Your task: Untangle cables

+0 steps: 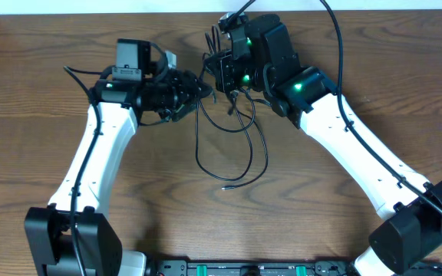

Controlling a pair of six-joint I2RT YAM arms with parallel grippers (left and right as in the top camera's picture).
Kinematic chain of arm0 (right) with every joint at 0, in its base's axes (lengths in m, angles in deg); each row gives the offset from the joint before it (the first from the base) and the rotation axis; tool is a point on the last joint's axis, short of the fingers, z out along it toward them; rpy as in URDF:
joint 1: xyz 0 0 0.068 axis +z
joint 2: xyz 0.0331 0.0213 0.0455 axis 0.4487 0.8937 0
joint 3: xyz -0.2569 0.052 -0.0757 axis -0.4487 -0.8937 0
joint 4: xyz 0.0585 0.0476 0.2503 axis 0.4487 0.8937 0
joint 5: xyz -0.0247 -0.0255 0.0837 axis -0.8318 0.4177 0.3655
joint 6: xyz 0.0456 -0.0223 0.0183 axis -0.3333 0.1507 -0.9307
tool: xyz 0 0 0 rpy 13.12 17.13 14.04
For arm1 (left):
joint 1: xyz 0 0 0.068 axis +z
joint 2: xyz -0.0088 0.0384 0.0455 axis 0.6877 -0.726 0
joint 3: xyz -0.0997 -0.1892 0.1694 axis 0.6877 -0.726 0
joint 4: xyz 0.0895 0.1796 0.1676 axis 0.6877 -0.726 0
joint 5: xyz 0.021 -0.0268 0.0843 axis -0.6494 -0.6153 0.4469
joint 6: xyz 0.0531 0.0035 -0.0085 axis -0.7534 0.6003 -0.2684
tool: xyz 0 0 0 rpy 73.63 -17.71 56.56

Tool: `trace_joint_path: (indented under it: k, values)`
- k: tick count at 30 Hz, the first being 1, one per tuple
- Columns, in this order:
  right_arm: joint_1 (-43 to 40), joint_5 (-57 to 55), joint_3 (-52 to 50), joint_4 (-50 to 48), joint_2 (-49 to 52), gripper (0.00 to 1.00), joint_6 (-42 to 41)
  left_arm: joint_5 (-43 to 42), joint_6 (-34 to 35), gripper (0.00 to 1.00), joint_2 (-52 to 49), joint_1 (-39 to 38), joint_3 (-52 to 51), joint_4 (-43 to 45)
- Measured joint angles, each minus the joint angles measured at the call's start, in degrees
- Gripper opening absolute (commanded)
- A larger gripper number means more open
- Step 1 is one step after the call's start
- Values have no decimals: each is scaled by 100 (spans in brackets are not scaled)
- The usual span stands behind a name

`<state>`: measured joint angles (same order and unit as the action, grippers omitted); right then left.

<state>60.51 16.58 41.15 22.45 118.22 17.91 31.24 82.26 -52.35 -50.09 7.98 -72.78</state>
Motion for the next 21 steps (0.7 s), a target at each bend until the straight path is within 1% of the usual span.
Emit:
trace_joint_path:
  k: [3, 6, 9, 12, 16, 20, 21]
  values:
    - [0, 44, 0, 0, 0, 1, 0, 632, -2, 59, 0, -155, 2, -118]
    - [-2, 76, 0, 2, 0, 1, 0, 1606, -9, 58, 0, -229, 0, -514]
    - [-28, 105, 0, 31, 0, 1, -2, 3156, 2, 58, 0, -199, 0, -1056]
    - [-122, 125, 0, 142, 0, 1, 0, 4310, 9, 56, 0, -68, 0, -1414]
    - [-319, 136, 0, 254, 0, 1, 0, 5182, 26, 52, 0, 315, 0, -1650]
    - [-525, 247, 0, 461, 0, 1, -4, 5449, 20, 46, 0, 686, 0, -1670]
    - [-568, 304, 0, 529, 0, 1, -7, 5464, 22, 43, 0, 756, 0, -1685]
